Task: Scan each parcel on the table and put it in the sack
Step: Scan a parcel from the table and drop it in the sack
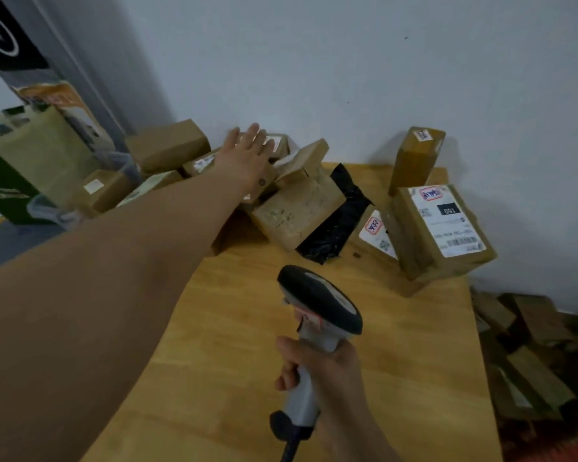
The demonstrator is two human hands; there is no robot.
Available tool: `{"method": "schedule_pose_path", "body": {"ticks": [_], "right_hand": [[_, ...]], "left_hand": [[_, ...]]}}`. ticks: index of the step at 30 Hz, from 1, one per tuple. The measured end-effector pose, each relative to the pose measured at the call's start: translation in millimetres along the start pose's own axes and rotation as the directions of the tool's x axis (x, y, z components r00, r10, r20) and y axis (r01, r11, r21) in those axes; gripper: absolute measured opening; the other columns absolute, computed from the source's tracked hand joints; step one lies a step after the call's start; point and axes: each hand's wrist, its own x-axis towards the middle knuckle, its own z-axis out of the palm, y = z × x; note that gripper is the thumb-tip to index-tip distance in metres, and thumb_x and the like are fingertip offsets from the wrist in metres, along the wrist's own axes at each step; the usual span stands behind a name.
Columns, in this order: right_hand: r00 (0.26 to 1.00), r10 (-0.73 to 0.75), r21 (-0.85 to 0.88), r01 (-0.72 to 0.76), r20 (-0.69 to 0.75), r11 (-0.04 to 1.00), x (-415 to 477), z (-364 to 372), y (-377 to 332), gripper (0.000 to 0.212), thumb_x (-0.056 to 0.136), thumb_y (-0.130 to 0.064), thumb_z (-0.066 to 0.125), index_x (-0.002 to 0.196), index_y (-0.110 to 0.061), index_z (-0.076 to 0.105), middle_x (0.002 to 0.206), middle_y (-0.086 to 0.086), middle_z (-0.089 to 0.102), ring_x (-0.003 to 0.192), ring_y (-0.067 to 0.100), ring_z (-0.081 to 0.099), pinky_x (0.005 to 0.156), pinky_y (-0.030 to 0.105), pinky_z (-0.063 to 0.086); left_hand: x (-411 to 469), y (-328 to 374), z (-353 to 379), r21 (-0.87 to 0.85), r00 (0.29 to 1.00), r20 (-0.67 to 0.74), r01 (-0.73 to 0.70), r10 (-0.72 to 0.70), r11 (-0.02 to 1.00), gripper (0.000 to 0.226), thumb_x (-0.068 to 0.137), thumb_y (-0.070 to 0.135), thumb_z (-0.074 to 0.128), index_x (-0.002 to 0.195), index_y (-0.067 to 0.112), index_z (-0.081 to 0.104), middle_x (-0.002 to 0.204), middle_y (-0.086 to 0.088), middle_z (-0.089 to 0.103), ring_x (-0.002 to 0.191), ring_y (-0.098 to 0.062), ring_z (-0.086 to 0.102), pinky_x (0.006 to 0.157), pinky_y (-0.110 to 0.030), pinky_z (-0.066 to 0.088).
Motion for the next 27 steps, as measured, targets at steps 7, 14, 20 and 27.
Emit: {"method": "schedule_pose_path", "body": {"ticks": [7, 14, 20, 27], "right_hand": [[0.998, 0.04, -0.072, -0.037, 0.052, 0.997, 8, -2, 1, 0.037, 0.083, 0.006, 0.066, 0.05, -0.01, 0.061, 0.045, 0.01, 0.048, 0.043, 0.023, 0.044, 0.052, 0.03, 0.049], [0.988, -0.009, -0.042, 0.016, 0.155, 0.999, 0, 35, 2, 0.037, 0.083, 0.011, 0.064, 0.058, -0.016, 0.067, 0.049, 0.013, 0.049, 0.042, 0.025, 0.046, 0.053, 0.032, 0.051], [0.977, -0.089, -0.276, 0.142, 0.196, 0.951, -24, 74, 11, 0.027, 0.078, 0.004, 0.068, 0.056, -0.009, 0.061, 0.047, 0.01, 0.051, 0.04, 0.019, 0.046, 0.055, 0.035, 0.052], [0.939, -0.102, -0.42, 0.241, 0.327, 0.875, -64, 110, 44, 0.034, 0.08, -0.002, 0.072, 0.05, -0.01, 0.058, 0.046, 0.003, 0.055, 0.038, 0.013, 0.048, 0.051, 0.028, 0.05]], "left_hand": [[-1, -23, -12, -0.024, 0.998, -0.061, -0.028, 0.027, 0.999, 0.073, 0.085, 0.045, 0.066, 0.138, 0.004, 0.038, 0.139, -0.016, 0.041, 0.132, -0.032, 0.035, 0.111, -0.042, 0.026], [-80, -97, -26, -0.777, 0.874, -0.045, 0.274, -0.484, 0.567, 0.074, 0.061, 0.031, 0.087, 0.122, 0.009, 0.051, 0.117, -0.009, 0.053, 0.109, -0.024, 0.053, 0.088, -0.04, 0.052], [-187, -128, -6, -0.929, 0.776, 0.356, 0.356, -0.521, -0.104, 0.045, 0.069, 0.032, 0.085, 0.105, 0.014, 0.066, 0.095, 0.0, 0.072, 0.084, -0.011, 0.068, 0.071, -0.027, 0.055], [-318, -142, 29, -0.877, 0.733, 0.474, 0.344, -0.489, -0.334, 0.028, 0.078, 0.028, 0.077, 0.099, 0.011, 0.07, 0.092, -0.002, 0.073, 0.09, -0.012, 0.068, 0.08, -0.024, 0.053]]}}
